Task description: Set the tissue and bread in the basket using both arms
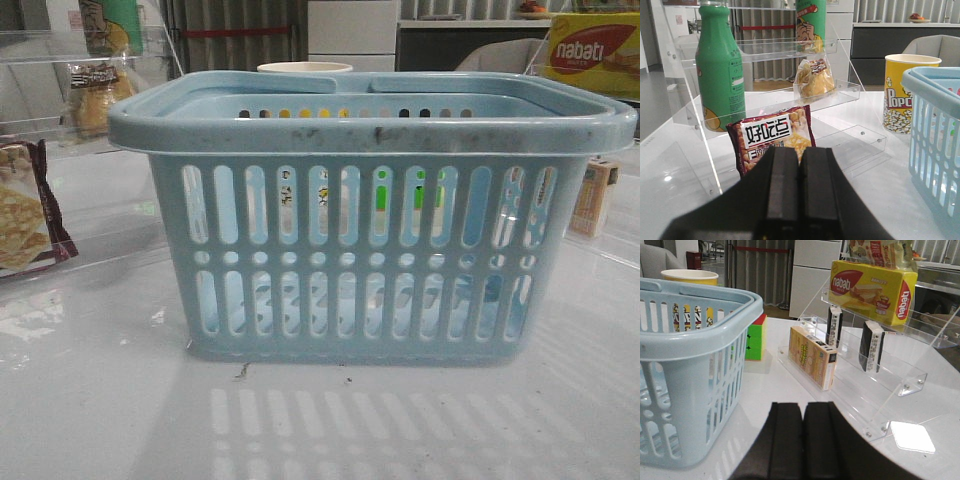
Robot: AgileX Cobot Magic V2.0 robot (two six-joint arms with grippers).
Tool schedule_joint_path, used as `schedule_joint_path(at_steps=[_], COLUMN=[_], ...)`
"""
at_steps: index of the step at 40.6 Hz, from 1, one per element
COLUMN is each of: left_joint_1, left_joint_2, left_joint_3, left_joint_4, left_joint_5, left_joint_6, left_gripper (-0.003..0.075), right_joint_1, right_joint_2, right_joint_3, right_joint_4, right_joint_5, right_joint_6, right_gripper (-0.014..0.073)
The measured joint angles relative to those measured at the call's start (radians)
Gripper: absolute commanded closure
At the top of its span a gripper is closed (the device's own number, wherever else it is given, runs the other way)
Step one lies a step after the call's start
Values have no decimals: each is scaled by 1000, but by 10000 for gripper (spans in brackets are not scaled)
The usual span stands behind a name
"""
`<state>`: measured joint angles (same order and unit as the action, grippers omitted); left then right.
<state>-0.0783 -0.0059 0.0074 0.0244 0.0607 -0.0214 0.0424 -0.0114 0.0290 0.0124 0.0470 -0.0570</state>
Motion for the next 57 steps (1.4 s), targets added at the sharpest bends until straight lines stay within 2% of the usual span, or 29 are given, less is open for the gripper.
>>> schedule_joint_path(at_steps=[31,40,50,57], left_joint_1=[0,0,0,0], left_joint_2=[0,0,0,78], left_joint_3=[0,-6,-207,-410], left_joint_4=[0,-2,-2,-2], left_joint_5=[-10,-122,-1,130], left_joint_6=[0,0,0,0], left_gripper=[629,629,629,629], right_joint_1=[0,0,0,0], right_joint_2=[0,0,3,104], right_joint_3=[0,-13,-235,-436], right_joint_4=[0,0,0,0], right_joint_5=[-5,-35,46,146], right_joint_6=[0,0,0,0], right_gripper=[538,538,538,538])
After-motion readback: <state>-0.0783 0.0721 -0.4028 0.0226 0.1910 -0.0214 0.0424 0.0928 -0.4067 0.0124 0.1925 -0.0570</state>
